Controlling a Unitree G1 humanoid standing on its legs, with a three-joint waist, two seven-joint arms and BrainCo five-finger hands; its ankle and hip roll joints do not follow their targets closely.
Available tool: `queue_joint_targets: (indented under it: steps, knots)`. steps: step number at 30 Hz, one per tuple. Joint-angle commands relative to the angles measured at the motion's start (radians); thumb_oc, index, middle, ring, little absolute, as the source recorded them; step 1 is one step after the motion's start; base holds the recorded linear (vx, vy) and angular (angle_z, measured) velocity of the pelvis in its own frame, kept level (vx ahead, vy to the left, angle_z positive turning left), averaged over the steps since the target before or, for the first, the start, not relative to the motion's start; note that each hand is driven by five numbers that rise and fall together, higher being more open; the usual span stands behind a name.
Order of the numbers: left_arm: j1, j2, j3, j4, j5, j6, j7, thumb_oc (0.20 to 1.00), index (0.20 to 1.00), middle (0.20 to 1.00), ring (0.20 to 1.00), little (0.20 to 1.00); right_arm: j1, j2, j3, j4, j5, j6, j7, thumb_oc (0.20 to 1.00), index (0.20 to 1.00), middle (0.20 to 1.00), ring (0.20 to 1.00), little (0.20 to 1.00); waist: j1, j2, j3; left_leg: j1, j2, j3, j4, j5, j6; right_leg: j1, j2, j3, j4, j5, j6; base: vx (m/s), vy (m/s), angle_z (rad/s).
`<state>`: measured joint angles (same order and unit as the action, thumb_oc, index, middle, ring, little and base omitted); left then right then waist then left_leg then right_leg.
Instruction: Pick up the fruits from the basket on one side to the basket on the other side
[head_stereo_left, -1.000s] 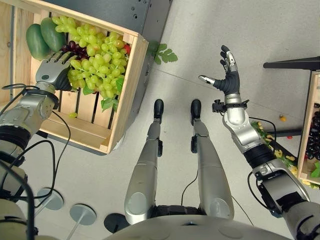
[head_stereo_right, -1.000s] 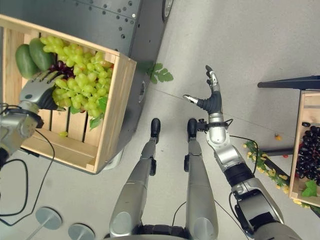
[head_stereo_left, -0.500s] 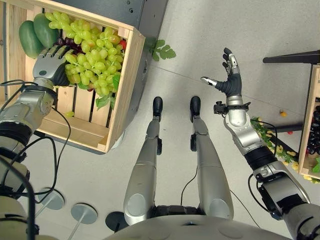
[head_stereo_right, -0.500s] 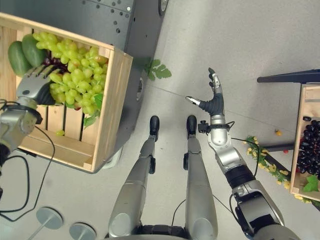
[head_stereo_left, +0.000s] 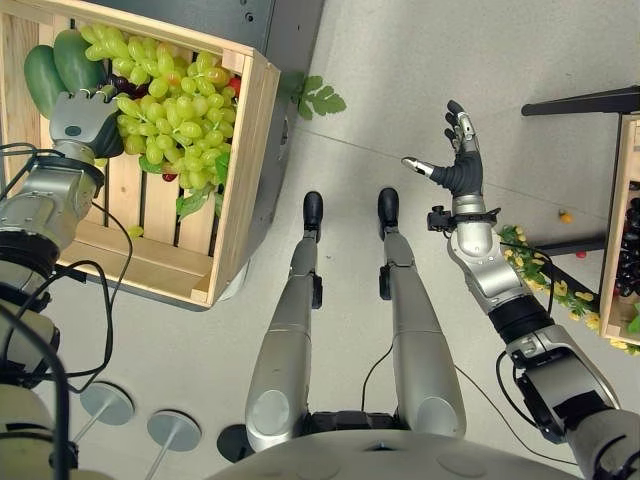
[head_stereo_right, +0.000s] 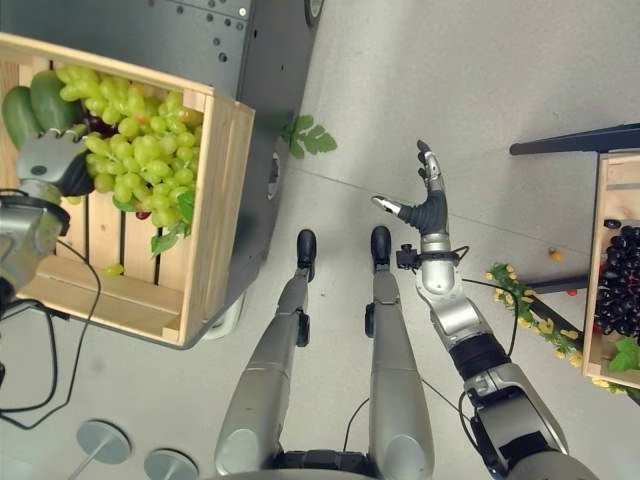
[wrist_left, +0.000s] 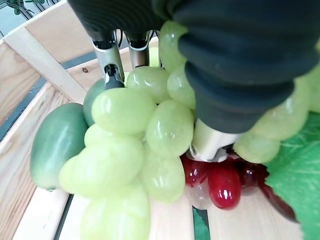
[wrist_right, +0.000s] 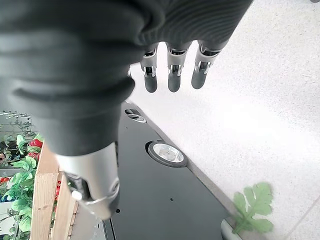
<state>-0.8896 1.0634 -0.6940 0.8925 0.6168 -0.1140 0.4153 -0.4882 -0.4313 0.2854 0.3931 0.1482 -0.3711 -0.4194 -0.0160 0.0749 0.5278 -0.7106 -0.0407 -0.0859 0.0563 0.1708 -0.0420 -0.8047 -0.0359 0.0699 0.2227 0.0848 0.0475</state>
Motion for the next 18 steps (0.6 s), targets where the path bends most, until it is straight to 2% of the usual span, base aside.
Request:
queue_joint_targets:
  steps: [1,9,18]
  knots:
    - [-0.005,-0.096,-0.021,0.023,0.027,-0.001,-0.031,0.200,0.200,0.200,0.200,0.200,0.025,0.009,-0.010,-0.097,0.009,-0.056,-0.009,1.000,1.000,1.000,1.000,1.000,-0.016,-0.035,-0.008,-0.047,-0.036,-0.030,0.113,-0.115,0.019,0.051,0.007,0.030,-0.106,0.047,0.070,0.00,0.000,0.00]
    - [0.044,-0.106,0.031,0.014,0.001,-0.003,-0.028,0.200,0.200,0.200,0.200,0.200,0.039,0.009,-0.027,-0.104,0.001,-0.054,-0.015,1.000,1.000,1.000,1.000,1.000,-0.017,-0.031,-0.008,-0.039,-0.040,-0.021,0.124,-0.120,0.017,0.059,0.009,0.033,-0.100,0.045,0.069,0.00,0.000,0.00]
    - [0.185,-0.079,0.131,0.035,-0.036,-0.009,-0.034,0.200,0.200,0.200,0.200,0.200,0.054,0.015,-0.016,-0.071,-0.005,-0.040,0.008,1.000,1.000,1.000,1.000,1.000,-0.001,-0.004,-0.008,0.089,-0.028,-0.015,0.107,-0.121,0.008,0.172,0.008,0.025,-0.075,0.014,0.063,0.00,-0.026,-0.05]
